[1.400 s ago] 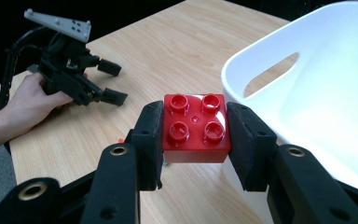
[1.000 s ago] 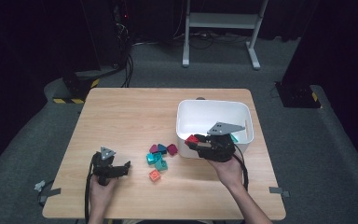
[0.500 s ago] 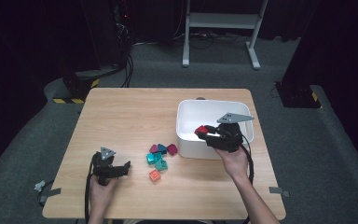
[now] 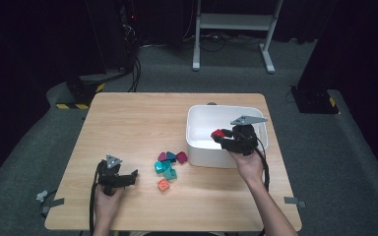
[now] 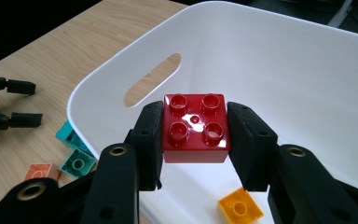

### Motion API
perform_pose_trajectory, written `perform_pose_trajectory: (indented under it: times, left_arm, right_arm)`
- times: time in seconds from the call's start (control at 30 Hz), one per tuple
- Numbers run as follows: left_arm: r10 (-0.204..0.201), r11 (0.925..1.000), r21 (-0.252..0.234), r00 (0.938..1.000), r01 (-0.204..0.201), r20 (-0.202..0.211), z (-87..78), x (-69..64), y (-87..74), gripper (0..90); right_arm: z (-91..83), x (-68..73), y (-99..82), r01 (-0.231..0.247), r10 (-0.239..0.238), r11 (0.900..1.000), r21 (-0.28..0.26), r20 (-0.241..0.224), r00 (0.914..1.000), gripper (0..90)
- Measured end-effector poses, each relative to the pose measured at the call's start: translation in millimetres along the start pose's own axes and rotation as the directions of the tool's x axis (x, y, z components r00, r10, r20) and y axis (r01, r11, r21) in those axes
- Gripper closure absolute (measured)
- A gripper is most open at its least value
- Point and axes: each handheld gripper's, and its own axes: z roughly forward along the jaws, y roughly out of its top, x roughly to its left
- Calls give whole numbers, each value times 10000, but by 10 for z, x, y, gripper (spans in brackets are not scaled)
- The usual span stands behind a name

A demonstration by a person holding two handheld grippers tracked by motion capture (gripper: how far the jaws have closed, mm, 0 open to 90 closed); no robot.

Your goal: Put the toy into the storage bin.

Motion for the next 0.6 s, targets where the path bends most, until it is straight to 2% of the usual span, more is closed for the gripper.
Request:
perform_pose_trajectory:
  times: [0.43, 0.6]
  left_arm:
    - [2, 10000, -3, 10000, -2, 1, 0, 0, 0, 93]
    - [-1, 10000, -3, 10000, 1, -1, 0, 0, 0, 93]
  right_arm:
    - [43, -89, -11, -99, 88, 9997, 225, 469, 9989, 579]
    - [50, -95, -18, -144, 131, 9996, 261, 504, 9986, 524]
